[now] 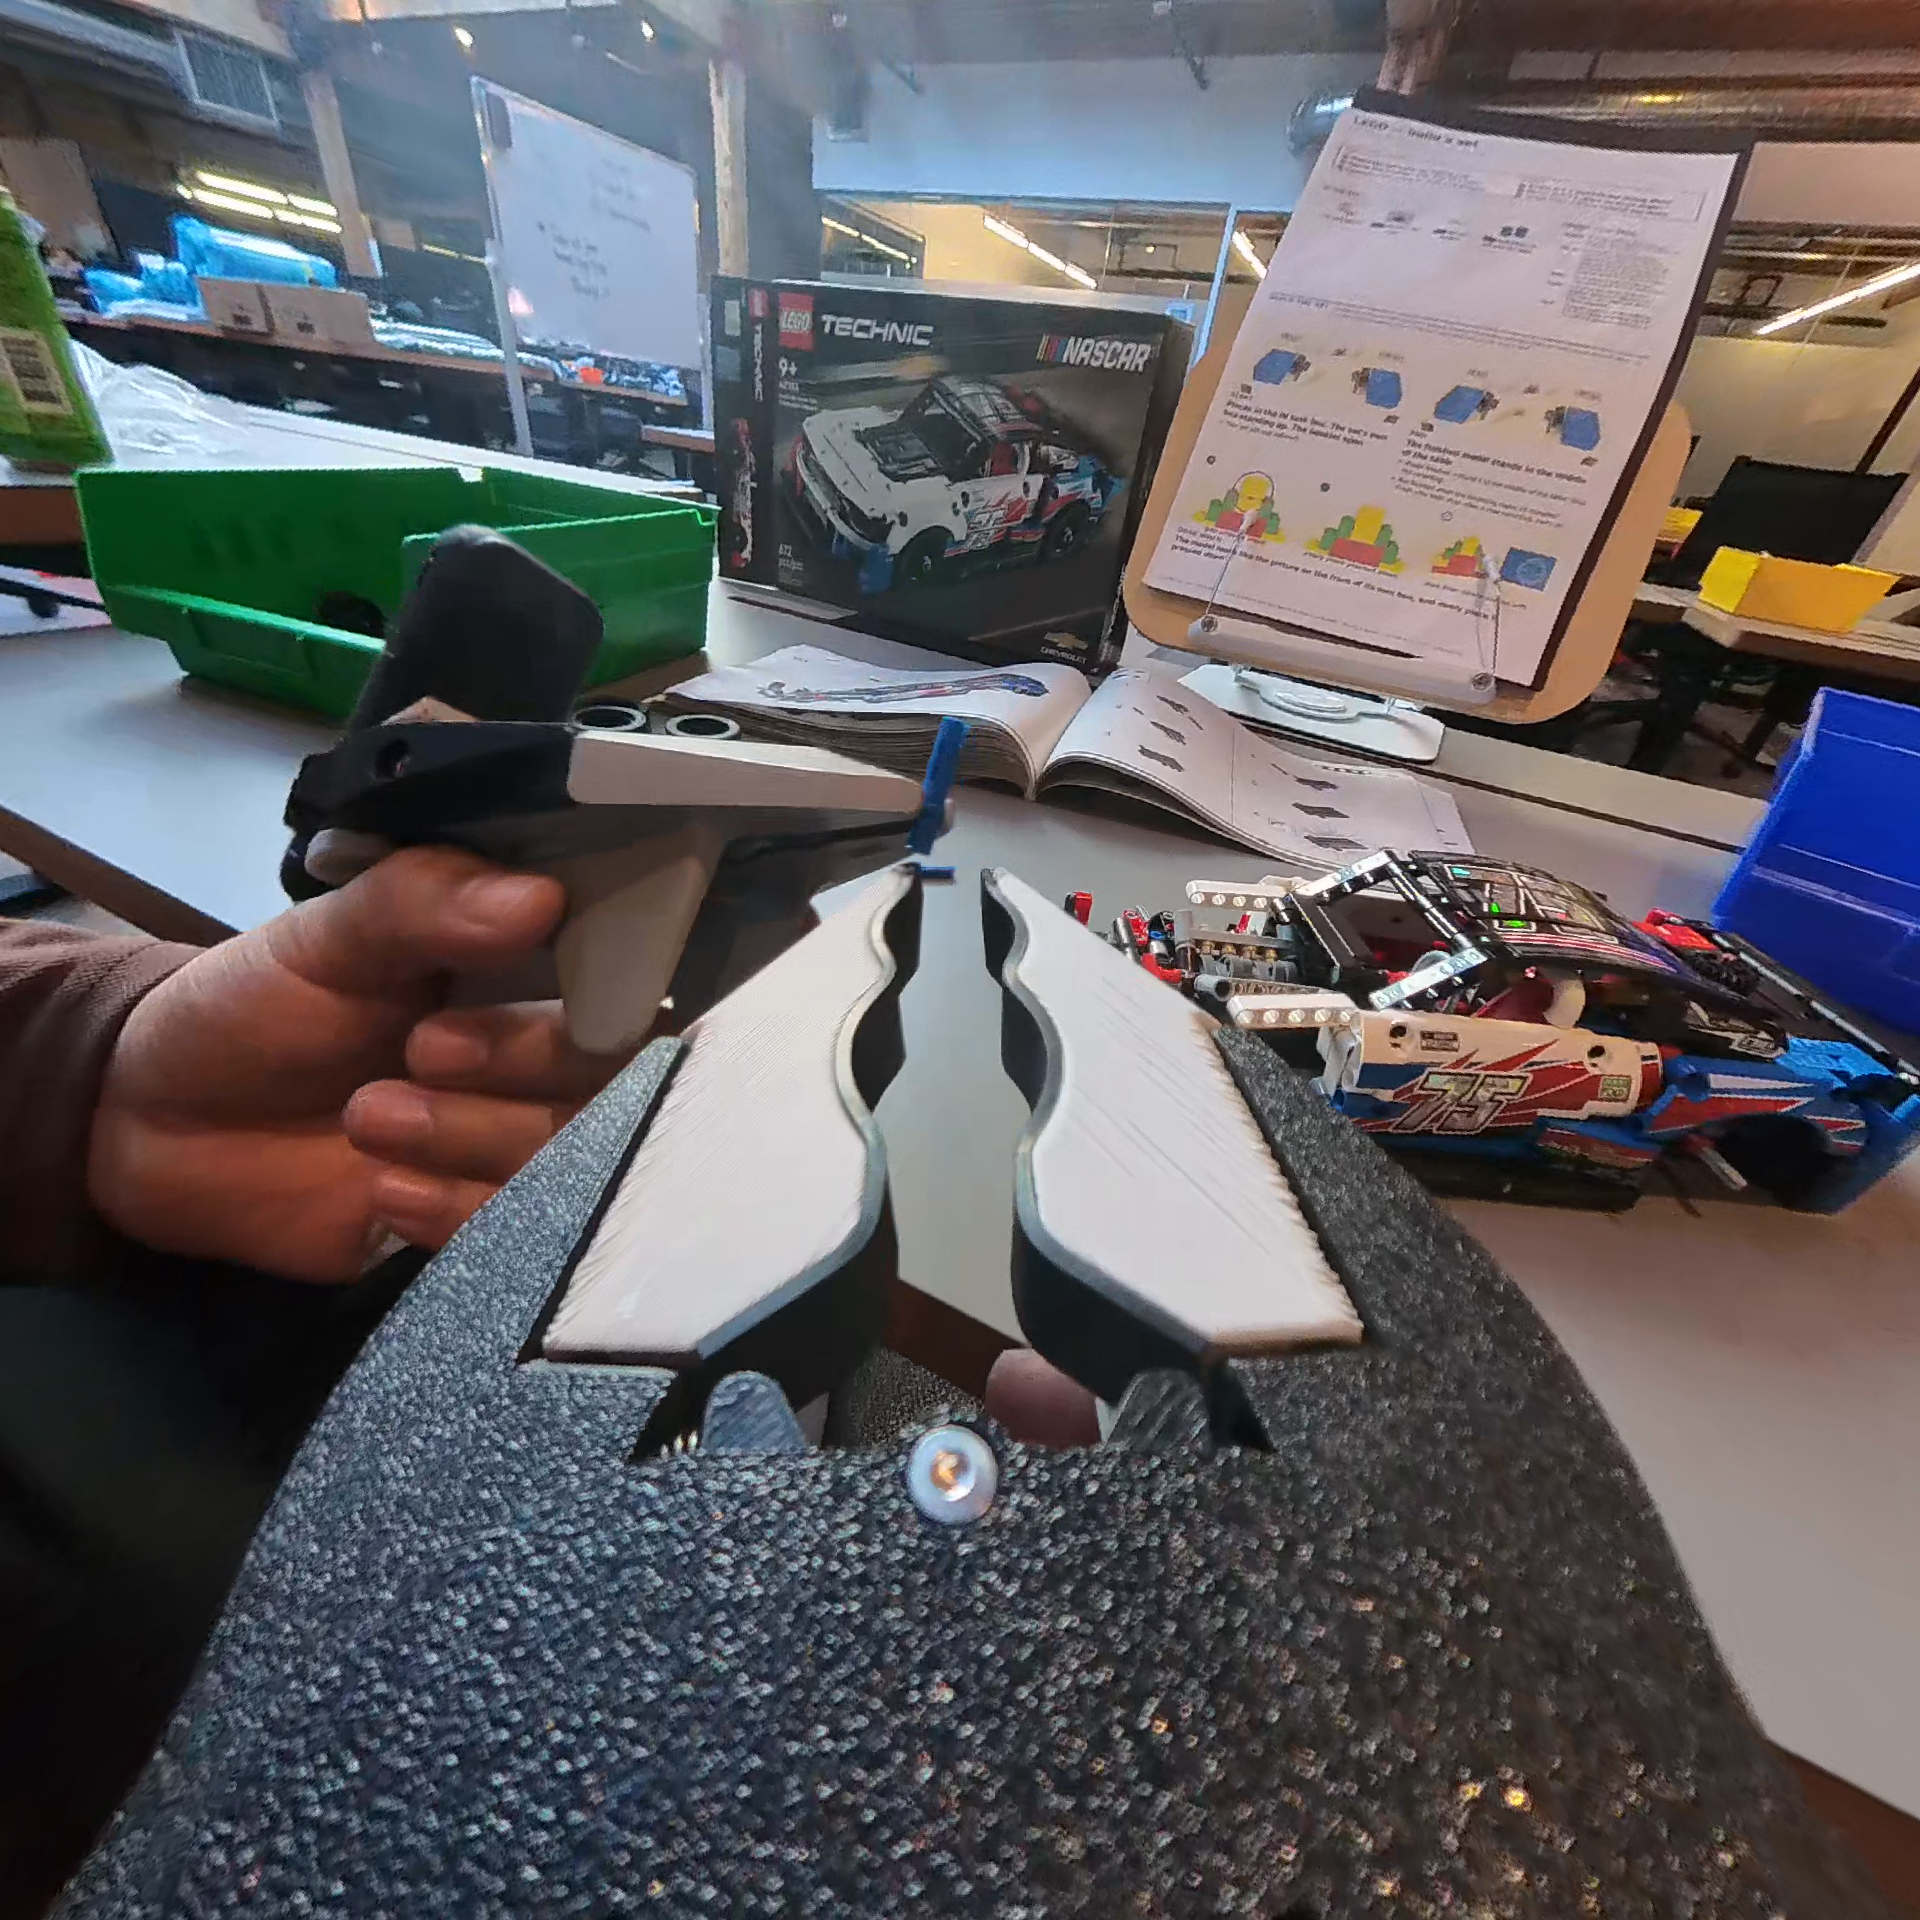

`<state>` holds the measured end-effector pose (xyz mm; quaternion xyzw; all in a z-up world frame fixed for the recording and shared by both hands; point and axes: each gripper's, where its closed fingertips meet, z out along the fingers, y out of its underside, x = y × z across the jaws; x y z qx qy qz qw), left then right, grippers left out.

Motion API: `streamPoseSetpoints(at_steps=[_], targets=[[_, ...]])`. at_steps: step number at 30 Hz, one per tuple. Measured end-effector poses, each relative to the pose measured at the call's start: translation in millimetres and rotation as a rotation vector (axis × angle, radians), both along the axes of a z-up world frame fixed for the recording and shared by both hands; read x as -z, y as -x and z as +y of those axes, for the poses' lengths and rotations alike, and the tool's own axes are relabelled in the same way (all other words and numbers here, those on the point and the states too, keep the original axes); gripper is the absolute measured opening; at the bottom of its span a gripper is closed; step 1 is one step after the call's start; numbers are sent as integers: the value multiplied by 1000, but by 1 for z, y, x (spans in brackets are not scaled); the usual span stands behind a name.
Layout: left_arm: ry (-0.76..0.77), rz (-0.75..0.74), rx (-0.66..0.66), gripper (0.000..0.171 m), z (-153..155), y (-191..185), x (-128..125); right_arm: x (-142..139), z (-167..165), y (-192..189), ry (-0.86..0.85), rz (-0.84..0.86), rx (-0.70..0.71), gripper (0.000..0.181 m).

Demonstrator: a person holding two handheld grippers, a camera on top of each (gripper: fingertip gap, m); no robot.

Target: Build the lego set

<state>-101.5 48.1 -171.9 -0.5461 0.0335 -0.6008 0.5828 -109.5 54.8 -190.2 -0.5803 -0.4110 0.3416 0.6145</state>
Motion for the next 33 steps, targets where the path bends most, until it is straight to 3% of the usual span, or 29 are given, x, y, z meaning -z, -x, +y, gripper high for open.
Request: streamPoseSetpoints(at_steps=[16,28,33], targets=[[44,1,-16,2,12,15,3,1,9,21,-73,-19,7,1],[-10,204,-6,3,32,20,-7,-9,31,18,-91,2,29,0],[-122,394,-43,2,61,56,-23,-6,36,31,-140,-58,-20,0]])
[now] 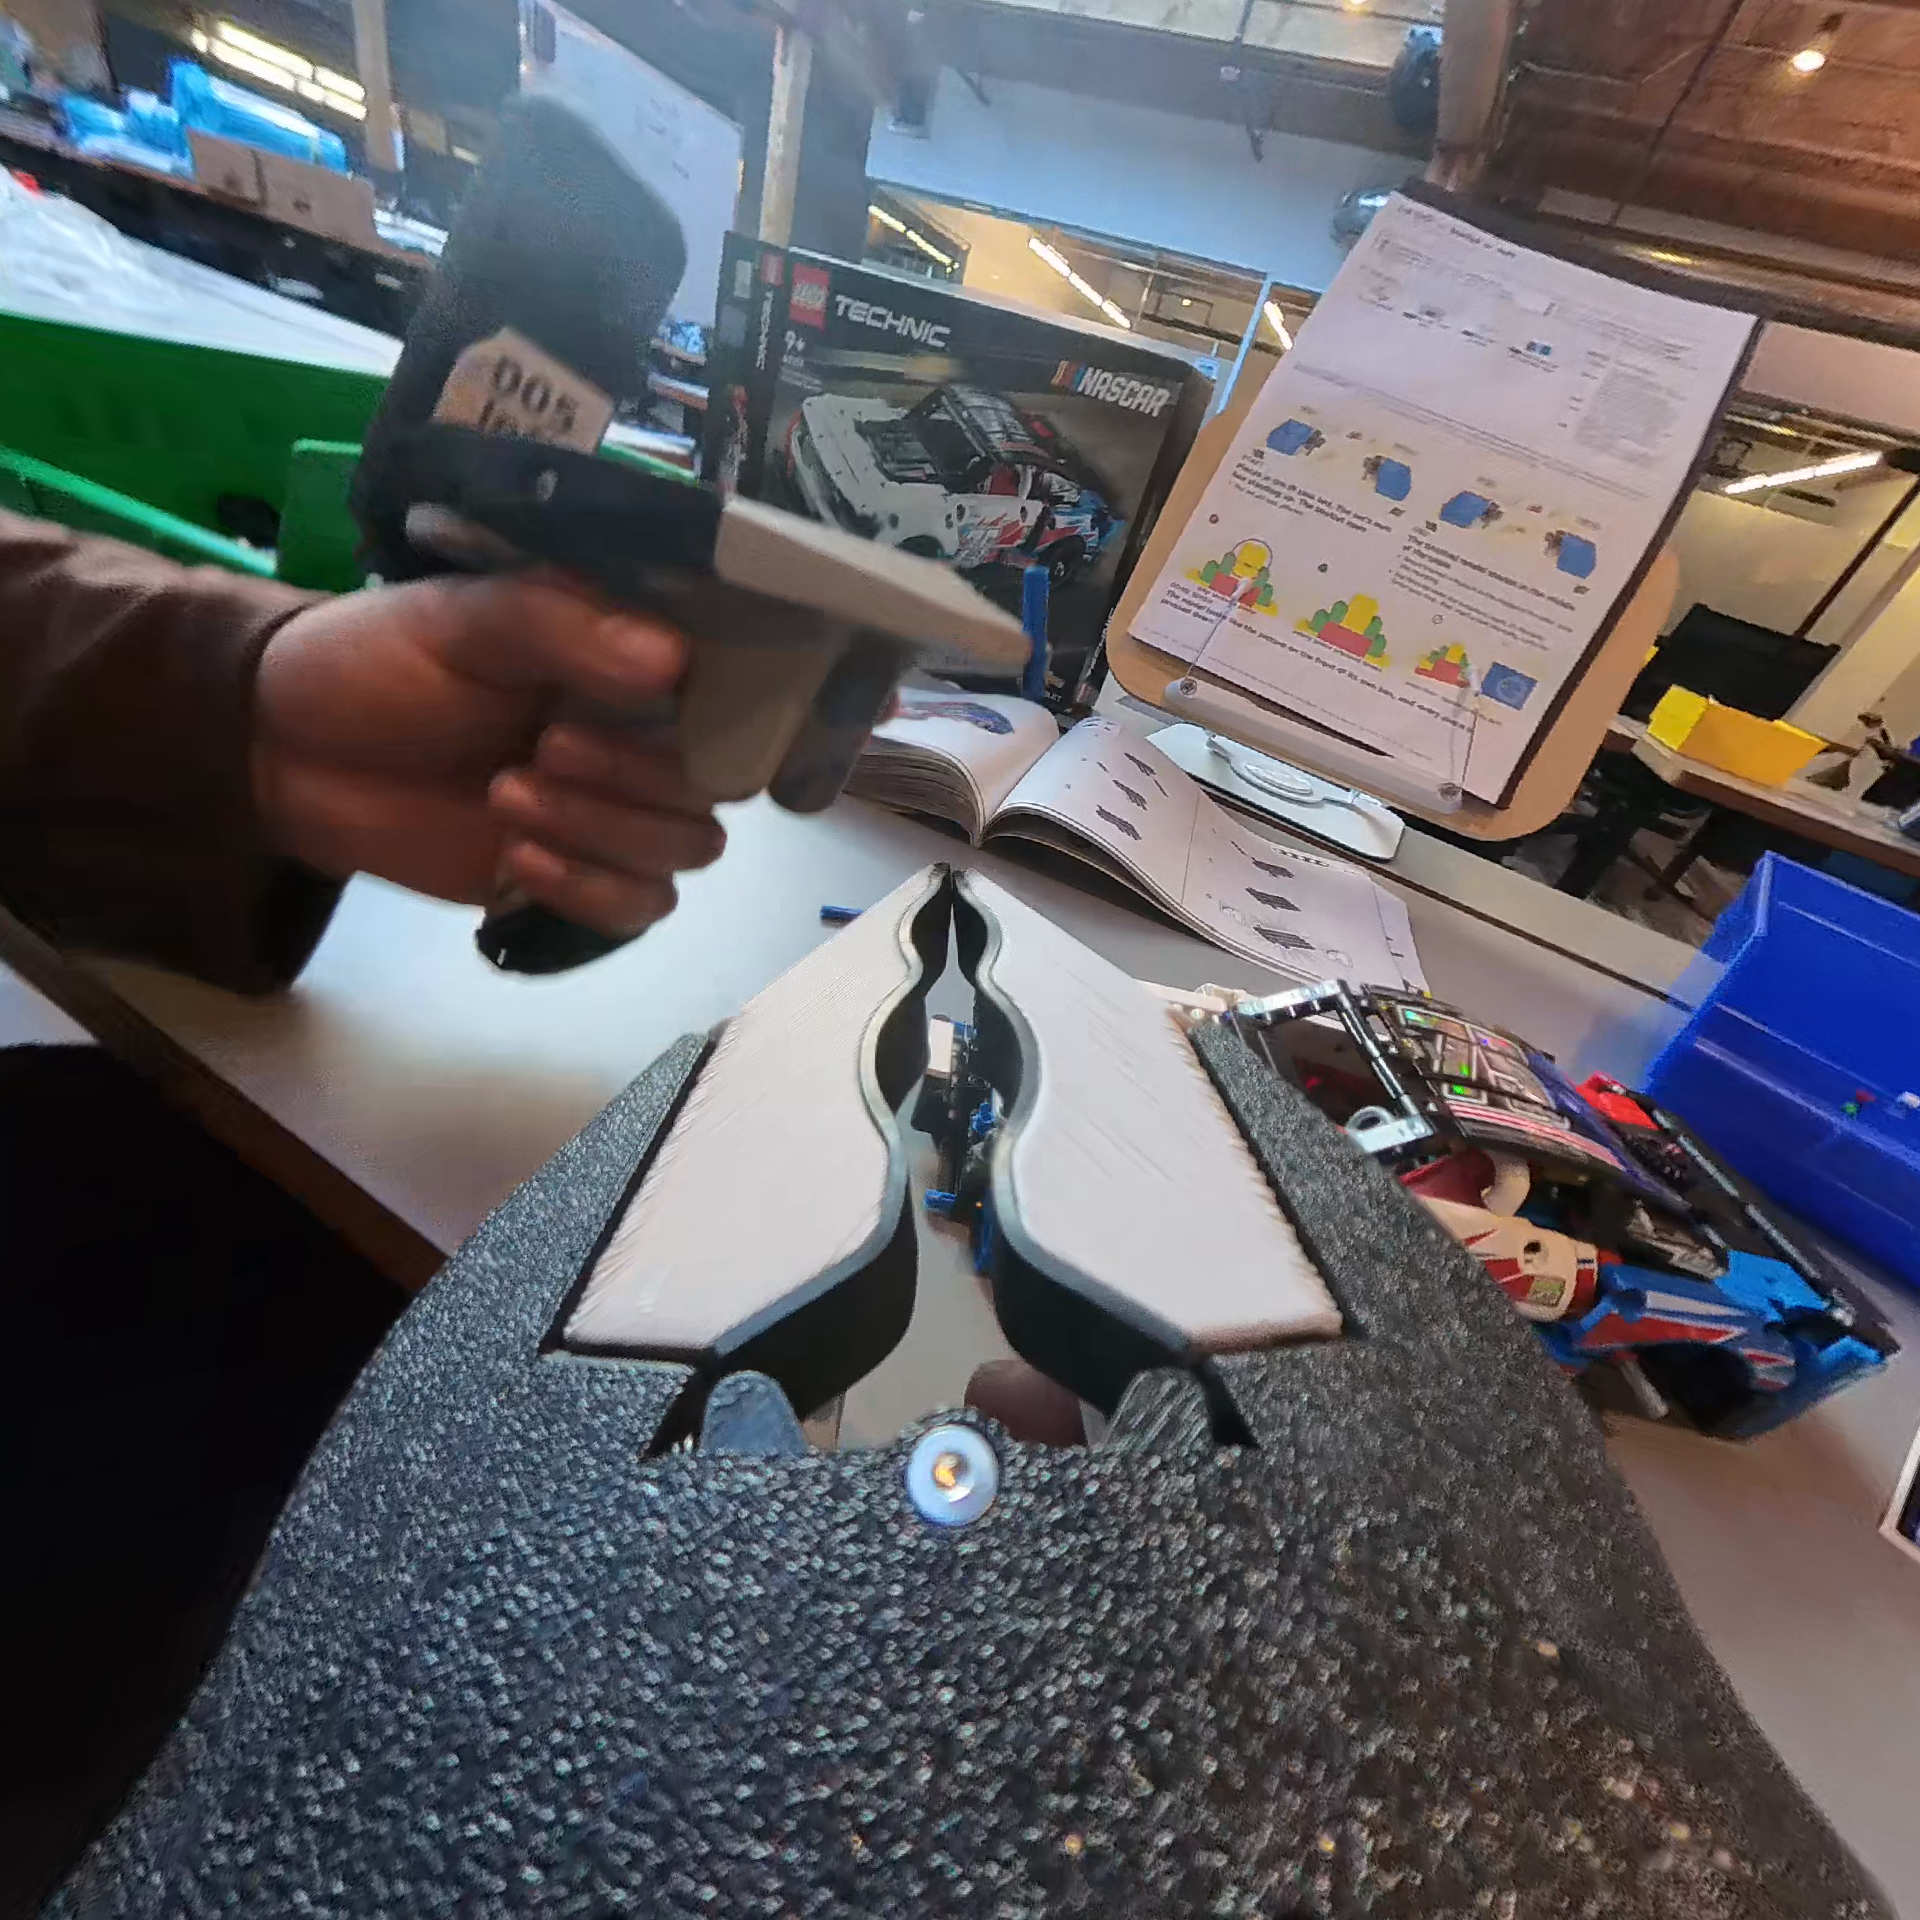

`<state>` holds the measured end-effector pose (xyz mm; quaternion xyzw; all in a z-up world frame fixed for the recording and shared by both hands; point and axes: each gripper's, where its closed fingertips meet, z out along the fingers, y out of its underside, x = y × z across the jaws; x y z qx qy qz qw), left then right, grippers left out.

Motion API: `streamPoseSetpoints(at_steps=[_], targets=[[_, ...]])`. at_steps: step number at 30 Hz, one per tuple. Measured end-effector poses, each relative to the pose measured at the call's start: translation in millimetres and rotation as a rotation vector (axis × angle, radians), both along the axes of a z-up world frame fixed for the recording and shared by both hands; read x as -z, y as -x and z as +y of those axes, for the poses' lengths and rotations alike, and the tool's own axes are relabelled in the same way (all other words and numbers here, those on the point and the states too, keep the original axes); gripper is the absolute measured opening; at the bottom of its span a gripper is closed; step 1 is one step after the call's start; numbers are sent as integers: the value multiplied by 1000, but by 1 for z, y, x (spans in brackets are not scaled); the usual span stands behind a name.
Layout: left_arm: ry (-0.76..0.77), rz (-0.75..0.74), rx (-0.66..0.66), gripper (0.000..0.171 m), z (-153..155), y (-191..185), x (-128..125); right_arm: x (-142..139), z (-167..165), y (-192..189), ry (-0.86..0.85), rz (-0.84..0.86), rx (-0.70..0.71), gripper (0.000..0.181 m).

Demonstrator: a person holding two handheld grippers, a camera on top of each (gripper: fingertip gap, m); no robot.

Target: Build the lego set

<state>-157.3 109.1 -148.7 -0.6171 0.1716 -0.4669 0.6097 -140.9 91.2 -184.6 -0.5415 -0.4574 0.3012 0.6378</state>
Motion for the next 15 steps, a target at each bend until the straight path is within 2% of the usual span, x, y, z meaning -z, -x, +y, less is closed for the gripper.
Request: streamPoseSetpoints(at_steps=[4,6,8,10,13,15], targets=[[-98,164,-5,2,4,35,2,3,11,-1,-75,-71,-3,0],[-164,297,-32,2,-1,51,18,4,25,-5,-88,-87,21,0],[-241,364,-54,2,-14,63,37,5,46,-9,-72,-100,59,0],[-306,275,-54,1,-26,73,25,4,68,-9,-37,-97,92,0],[-255,233,-68,2,-20,90,25,-7,89,-1,-1,-36,107,0],[-181,105,-82,2,-12,107,19,-15,89,12,4,6,74,0]])
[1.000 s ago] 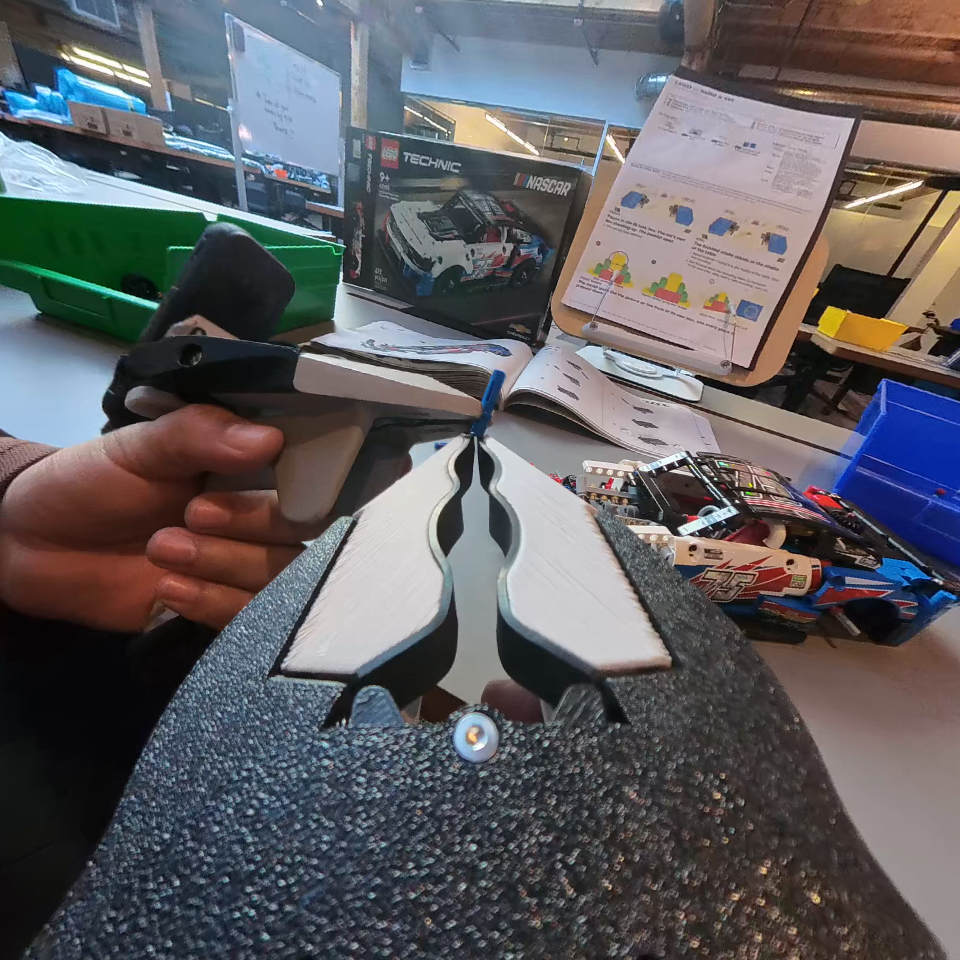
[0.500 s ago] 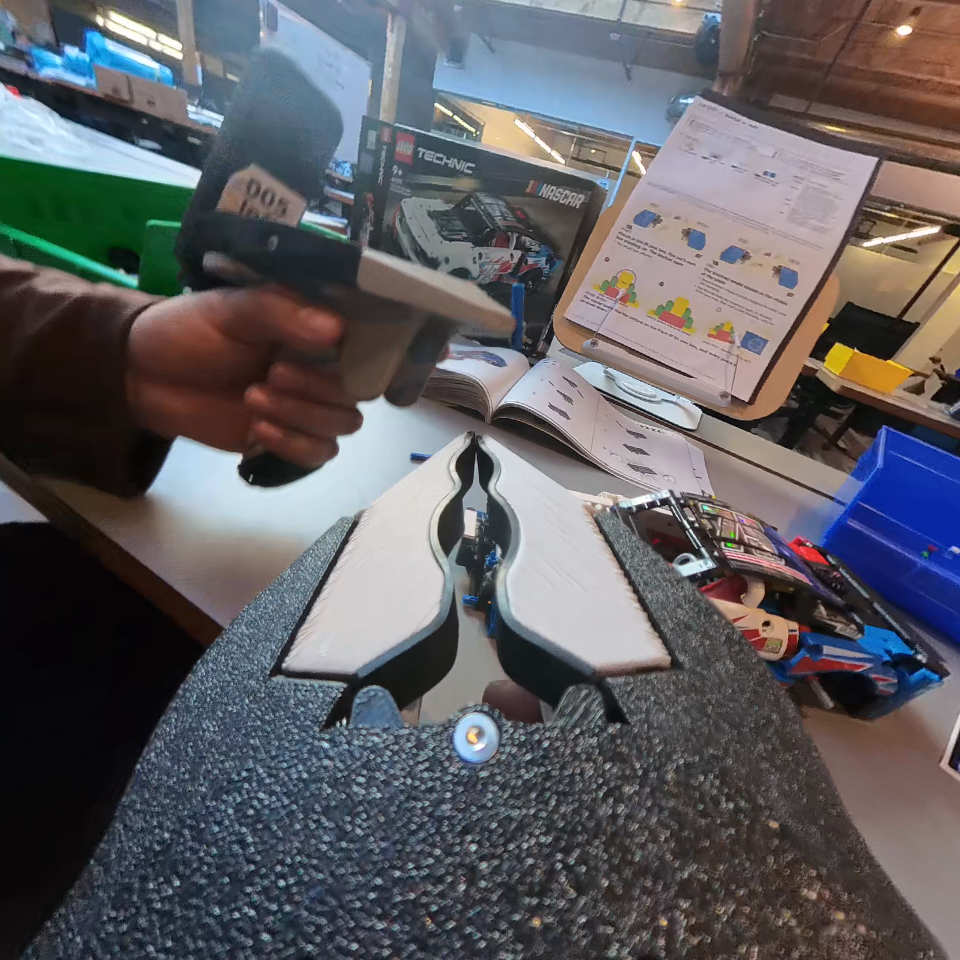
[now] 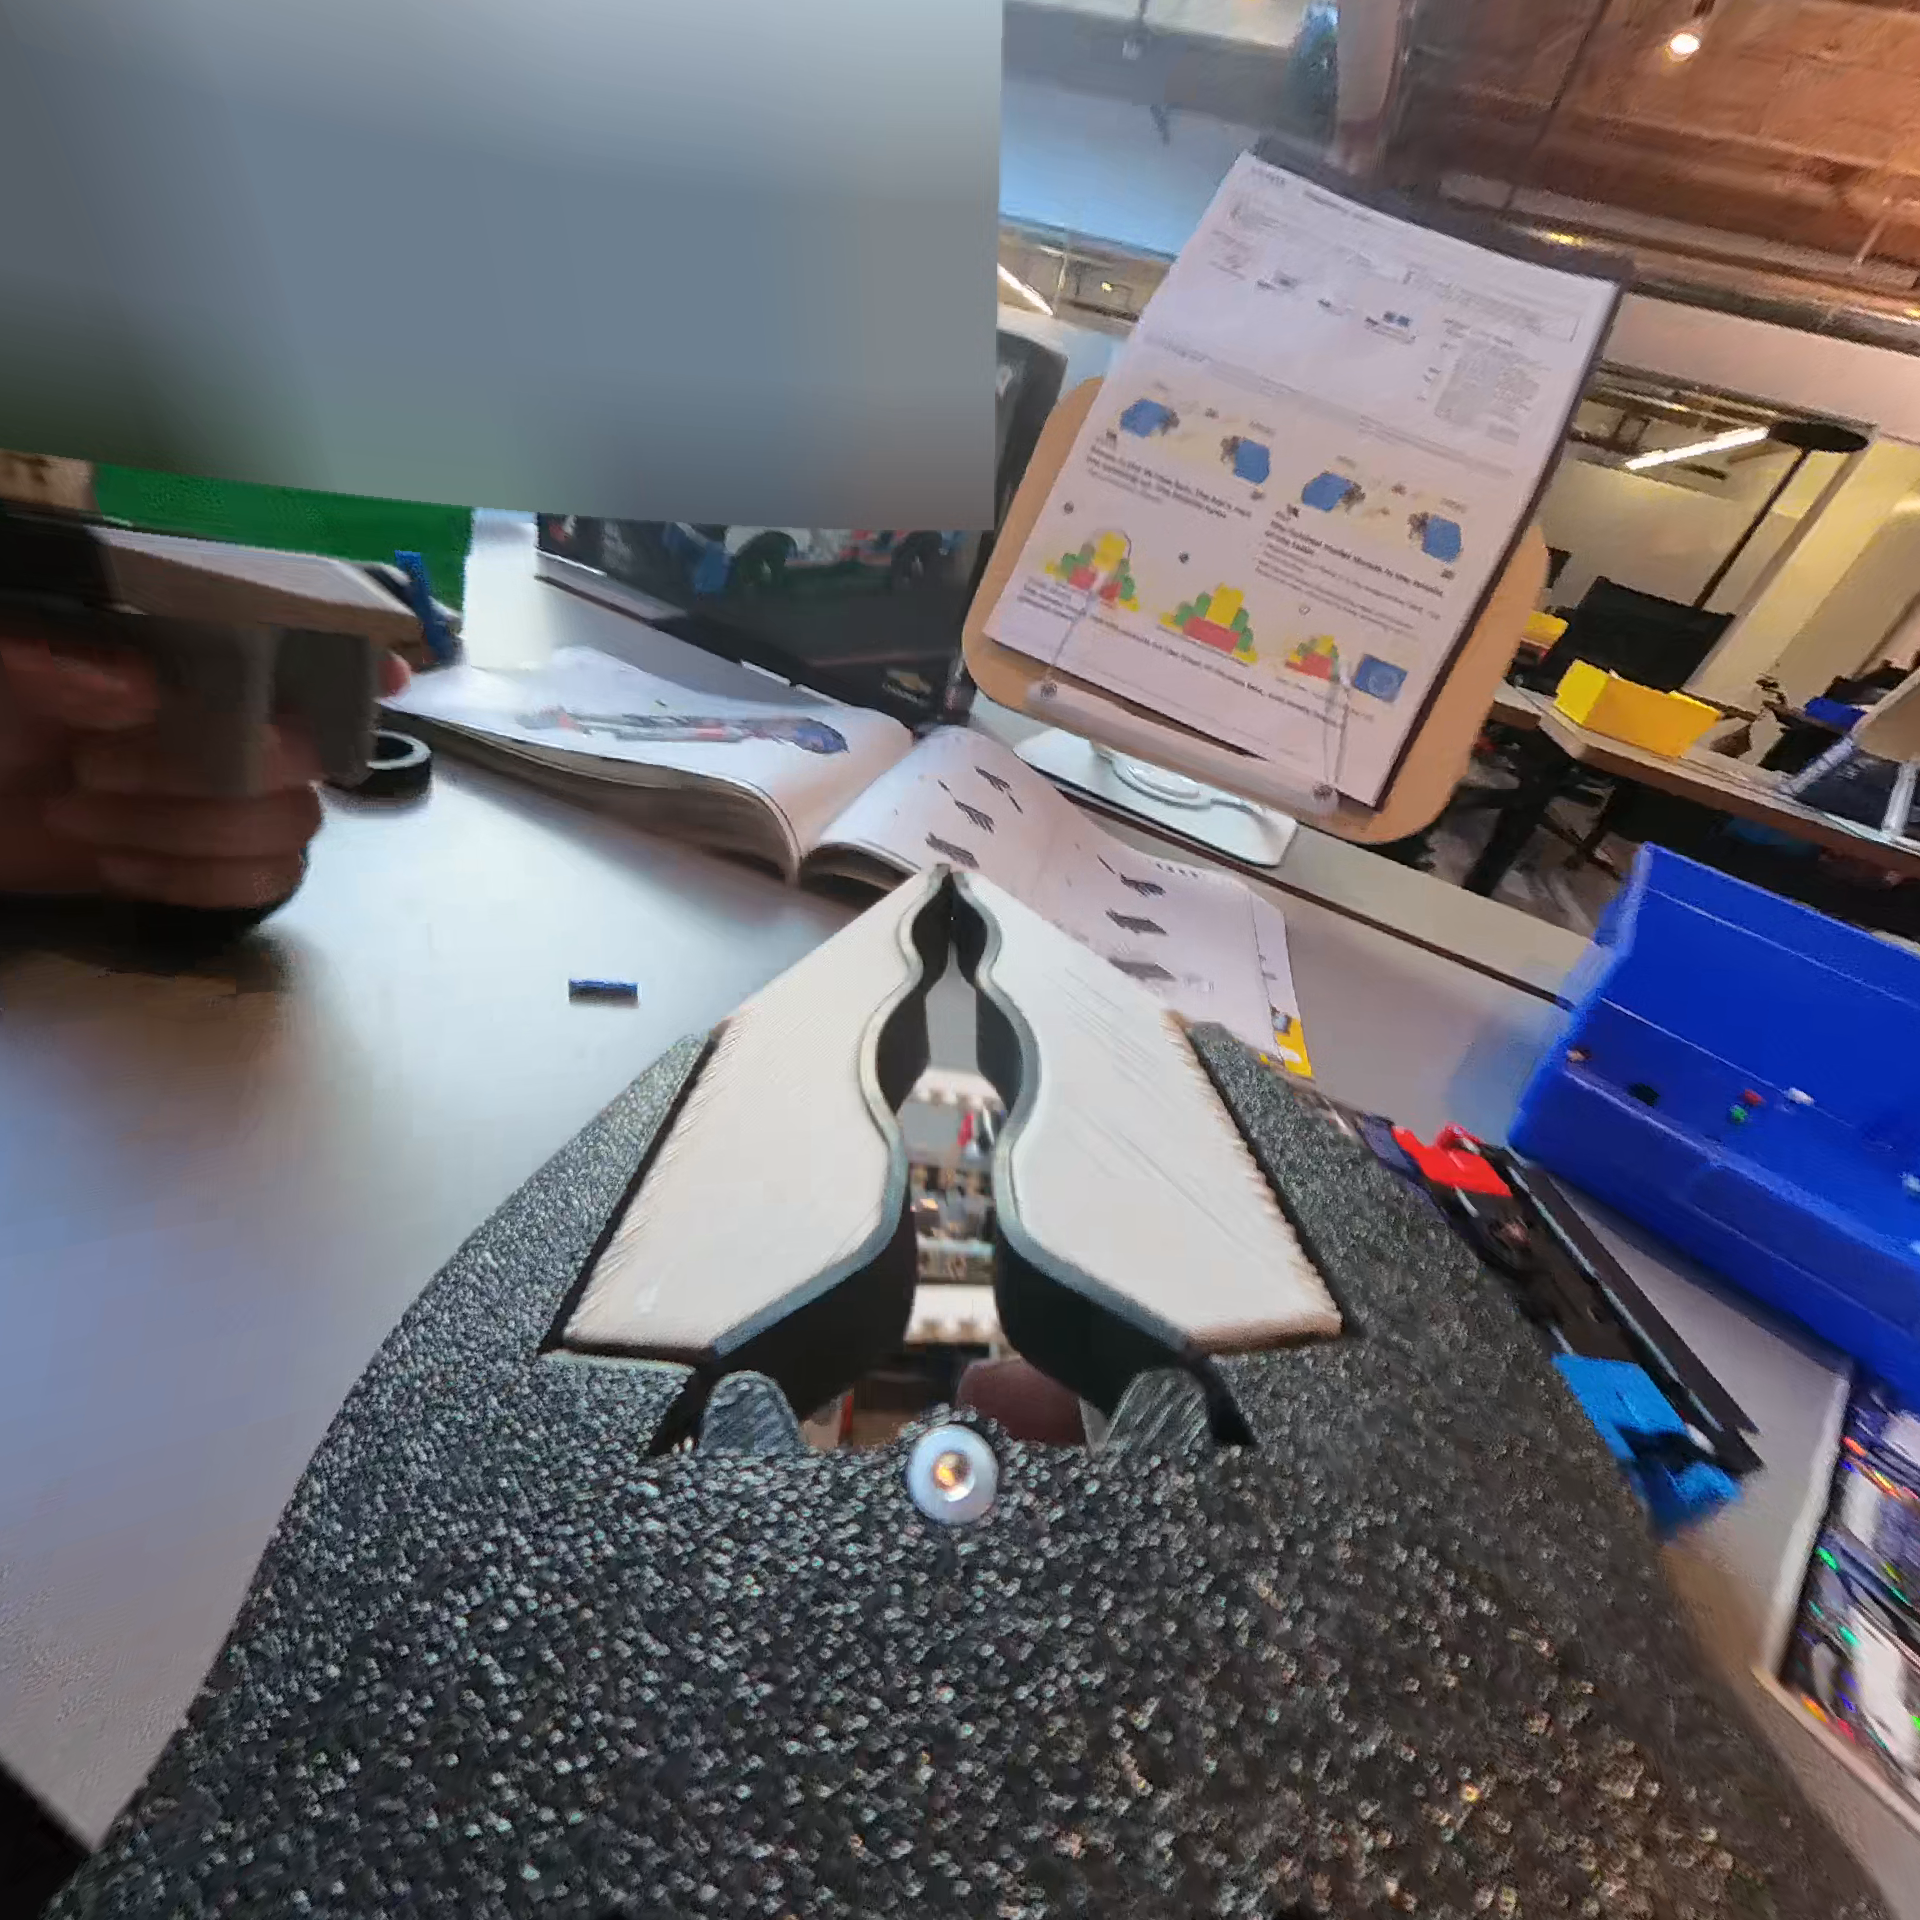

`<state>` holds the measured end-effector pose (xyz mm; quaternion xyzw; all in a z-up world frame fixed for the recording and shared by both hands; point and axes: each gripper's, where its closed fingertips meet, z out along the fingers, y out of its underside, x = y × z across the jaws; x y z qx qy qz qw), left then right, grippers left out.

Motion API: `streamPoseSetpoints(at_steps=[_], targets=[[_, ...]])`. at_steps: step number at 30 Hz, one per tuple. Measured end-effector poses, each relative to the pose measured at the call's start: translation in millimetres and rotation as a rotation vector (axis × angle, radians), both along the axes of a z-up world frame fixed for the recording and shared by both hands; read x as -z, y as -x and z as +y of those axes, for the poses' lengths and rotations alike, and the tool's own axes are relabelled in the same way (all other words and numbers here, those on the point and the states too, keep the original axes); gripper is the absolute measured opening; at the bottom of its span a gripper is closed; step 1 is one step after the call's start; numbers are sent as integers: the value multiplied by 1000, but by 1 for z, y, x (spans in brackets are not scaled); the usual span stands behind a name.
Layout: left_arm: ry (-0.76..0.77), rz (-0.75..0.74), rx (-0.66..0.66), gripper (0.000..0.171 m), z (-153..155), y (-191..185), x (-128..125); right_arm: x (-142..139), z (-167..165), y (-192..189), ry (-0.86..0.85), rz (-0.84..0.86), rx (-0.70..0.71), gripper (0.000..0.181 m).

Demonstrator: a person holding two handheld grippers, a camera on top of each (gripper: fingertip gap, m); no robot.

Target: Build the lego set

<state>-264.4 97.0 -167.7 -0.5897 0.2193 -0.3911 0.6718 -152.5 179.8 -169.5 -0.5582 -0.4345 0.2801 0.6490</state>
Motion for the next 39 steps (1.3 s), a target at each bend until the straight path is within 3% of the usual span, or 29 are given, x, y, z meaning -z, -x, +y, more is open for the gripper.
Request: streamPoseSetpoints(at_steps=[3,7,12,25,29,35,39], targets=[[62,-88,-22,2,7,15,-1,-6,-10,25,-37,-9,-63,0],[44,-69,-35,2,3,15,-1,-11,-39,62,-43,2,-177,0],[65,-103,-14,2,-3,15,-2,7,-70,97,-52,-40,-273,0],[117,-161,-45,2,3,29,0,12,-101,103,-98,-76,-289,0],[108,-138,-39,2,1,25,0,7,-76,71,-113,-100,-158,0],[99,-95,-28,2,2,18,2,26,29,-40,-27,-191,286,0],[94,-75,-38,2,6,16,3,42,50,-67,100,-204,328,0]])
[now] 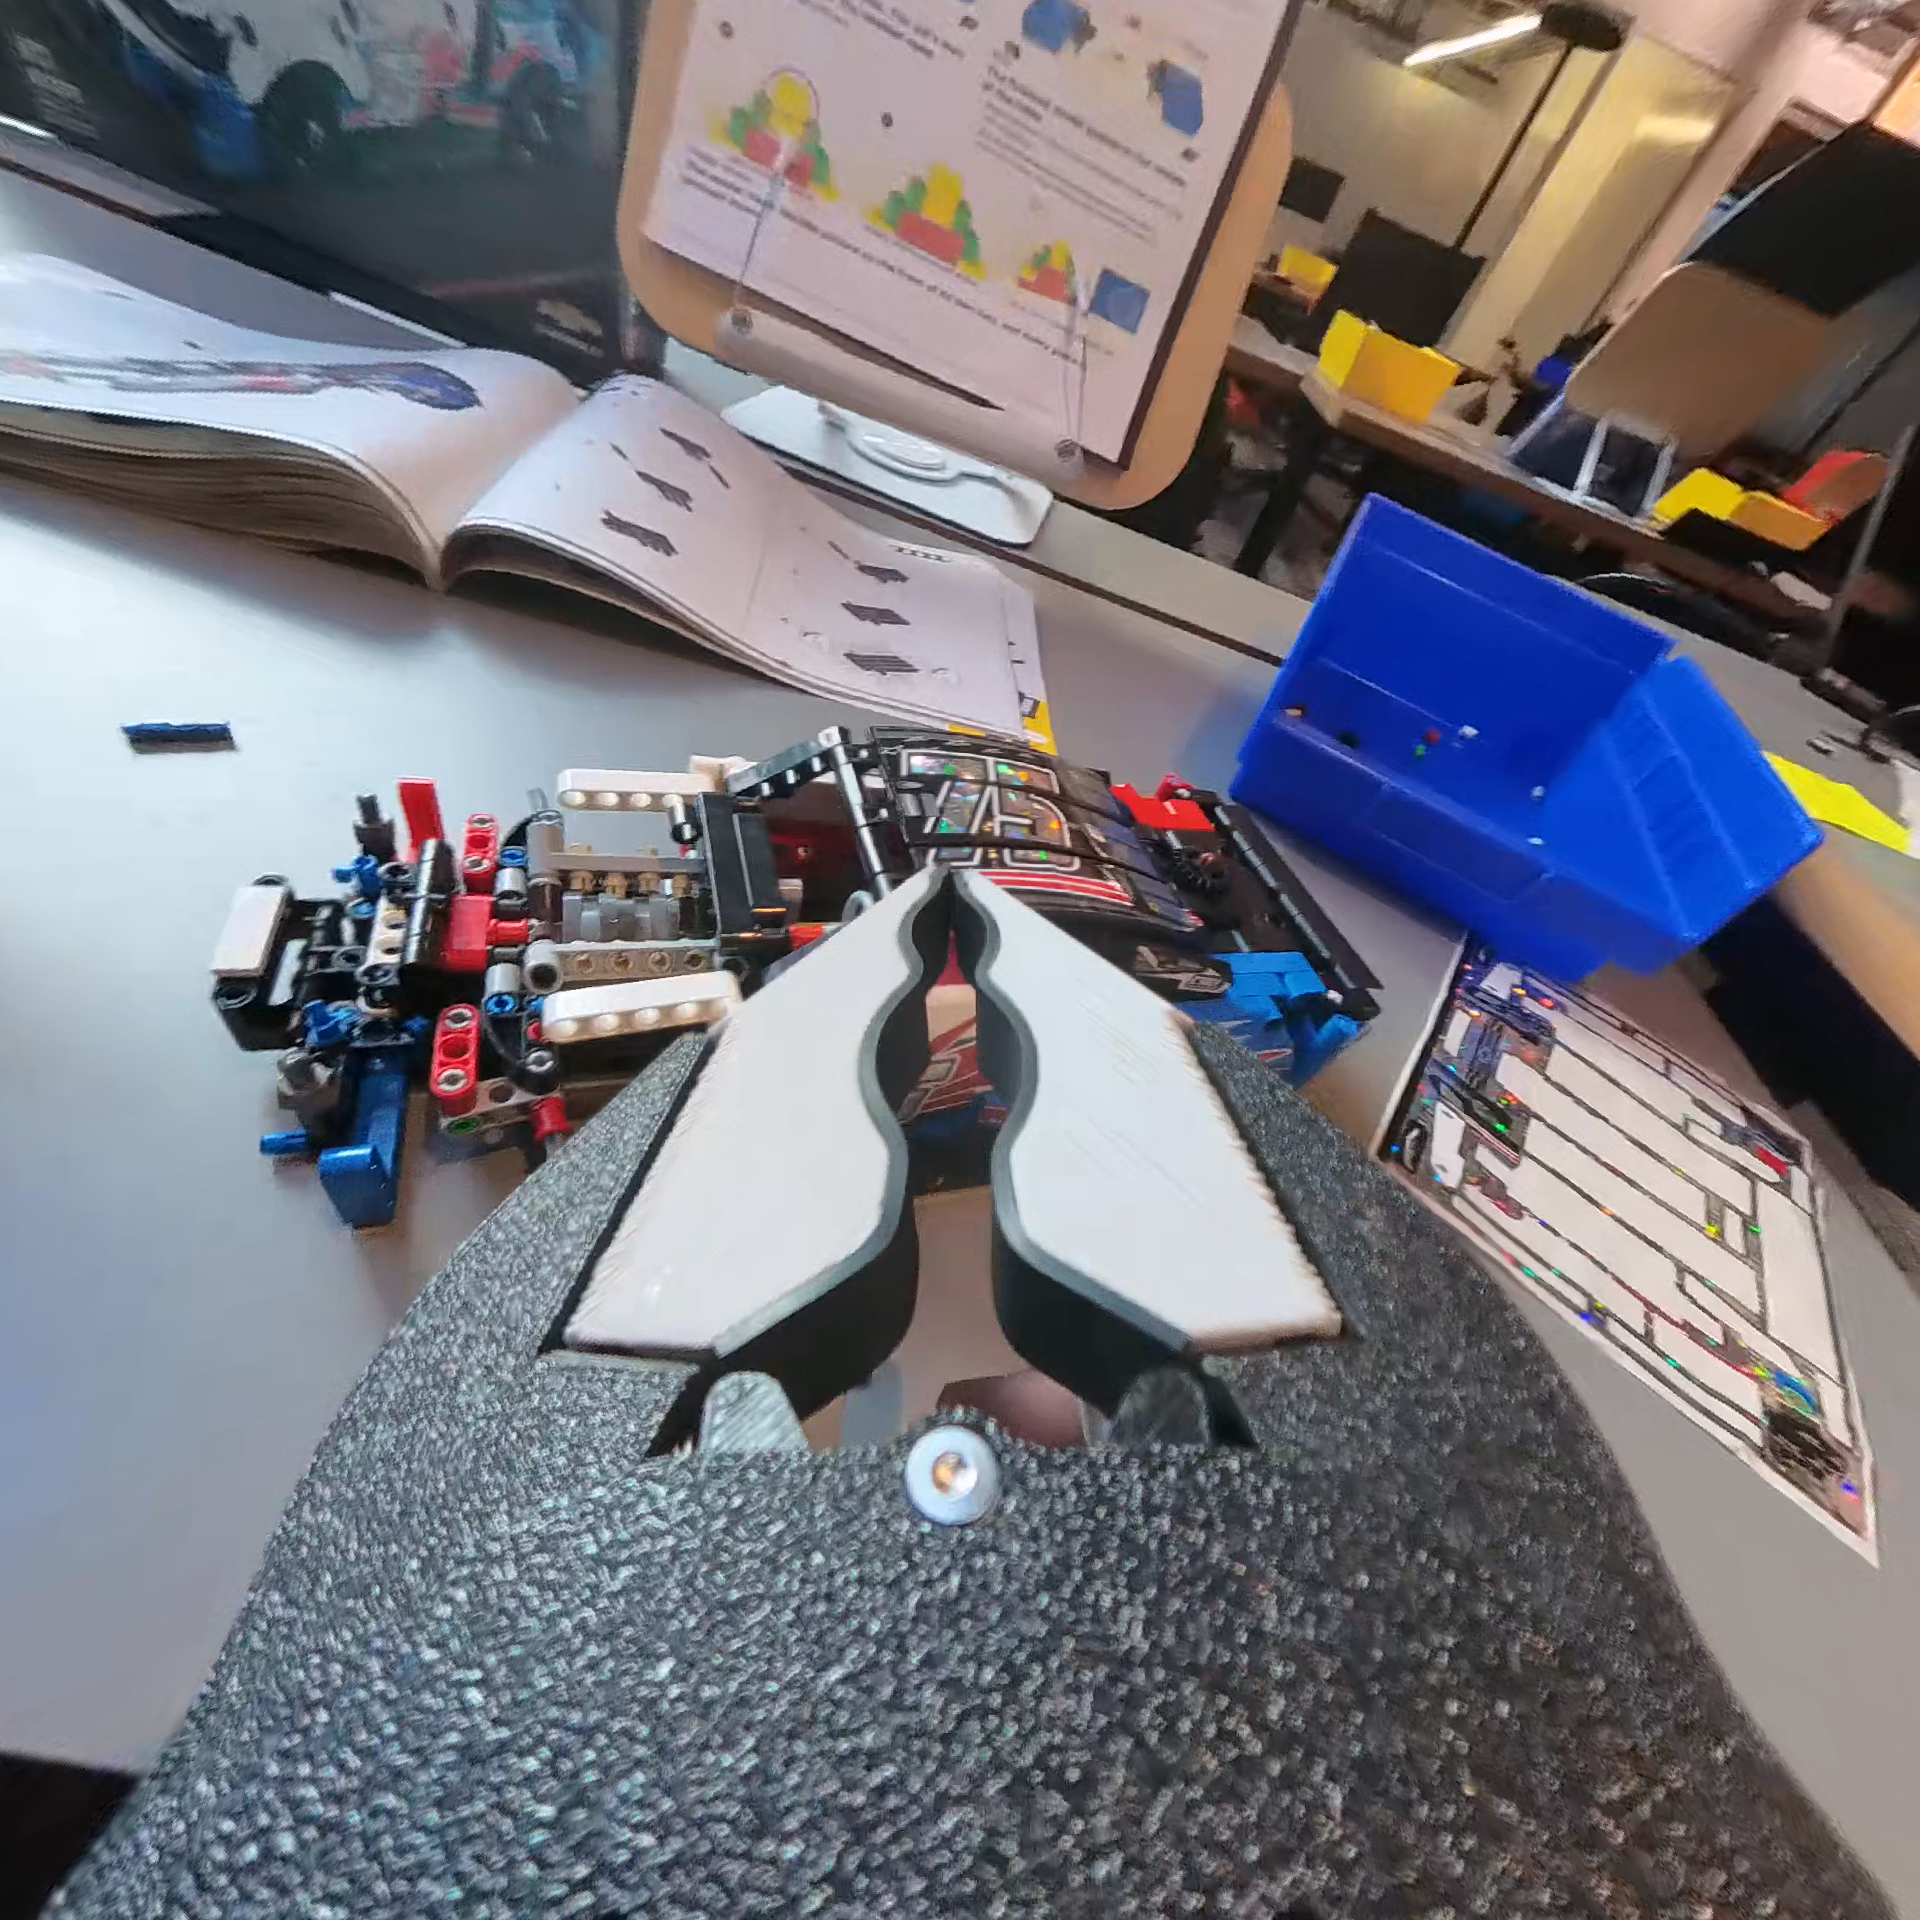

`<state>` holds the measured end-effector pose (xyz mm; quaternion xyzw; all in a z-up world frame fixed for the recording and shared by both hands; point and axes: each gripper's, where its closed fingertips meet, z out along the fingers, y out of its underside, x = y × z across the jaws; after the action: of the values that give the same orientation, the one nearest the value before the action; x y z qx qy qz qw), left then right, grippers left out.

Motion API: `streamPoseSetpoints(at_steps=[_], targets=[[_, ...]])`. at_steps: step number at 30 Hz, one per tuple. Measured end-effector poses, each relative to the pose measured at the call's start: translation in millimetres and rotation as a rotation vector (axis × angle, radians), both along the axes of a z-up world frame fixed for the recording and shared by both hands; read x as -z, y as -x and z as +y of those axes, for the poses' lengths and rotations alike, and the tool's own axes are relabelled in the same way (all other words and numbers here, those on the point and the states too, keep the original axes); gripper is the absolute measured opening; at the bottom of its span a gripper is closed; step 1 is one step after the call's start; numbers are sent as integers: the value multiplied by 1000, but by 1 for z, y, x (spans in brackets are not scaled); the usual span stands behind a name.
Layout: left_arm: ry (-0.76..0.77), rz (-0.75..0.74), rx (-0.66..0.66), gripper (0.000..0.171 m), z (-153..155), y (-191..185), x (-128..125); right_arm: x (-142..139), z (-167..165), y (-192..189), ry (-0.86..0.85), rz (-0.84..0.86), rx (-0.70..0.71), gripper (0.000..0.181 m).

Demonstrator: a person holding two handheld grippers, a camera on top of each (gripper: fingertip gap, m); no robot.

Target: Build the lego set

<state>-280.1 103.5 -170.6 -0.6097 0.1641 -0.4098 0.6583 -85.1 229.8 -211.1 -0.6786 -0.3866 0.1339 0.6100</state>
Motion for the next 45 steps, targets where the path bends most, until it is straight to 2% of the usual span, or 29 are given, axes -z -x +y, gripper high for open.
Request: streamPoseSetpoints(at_steps=[5,11,22,30,32,37,45], targets=[[-16,14,0,2,-2,-1,-1,15,-17,16,7,-78,-107,0],[-21,16,13,2,-4,-1,-1,40,-21,25,34,-210,-136,0],[-4,-7,19,2,-4,3,-1,19,1,9,61,-9,-37,0],[18,-14,21,1,-1,4,1,22,-17,30,-5,-84,-128,1],[27,-20,21,2,0,4,1,27,-24,40,20,-111,-155,11],[40,-35,15,2,3,7,2,24,-28,49,-54,-206,-94,10],[21,-32,2,2,0,8,0,30,-24,58,-84,-252,-35,8]])
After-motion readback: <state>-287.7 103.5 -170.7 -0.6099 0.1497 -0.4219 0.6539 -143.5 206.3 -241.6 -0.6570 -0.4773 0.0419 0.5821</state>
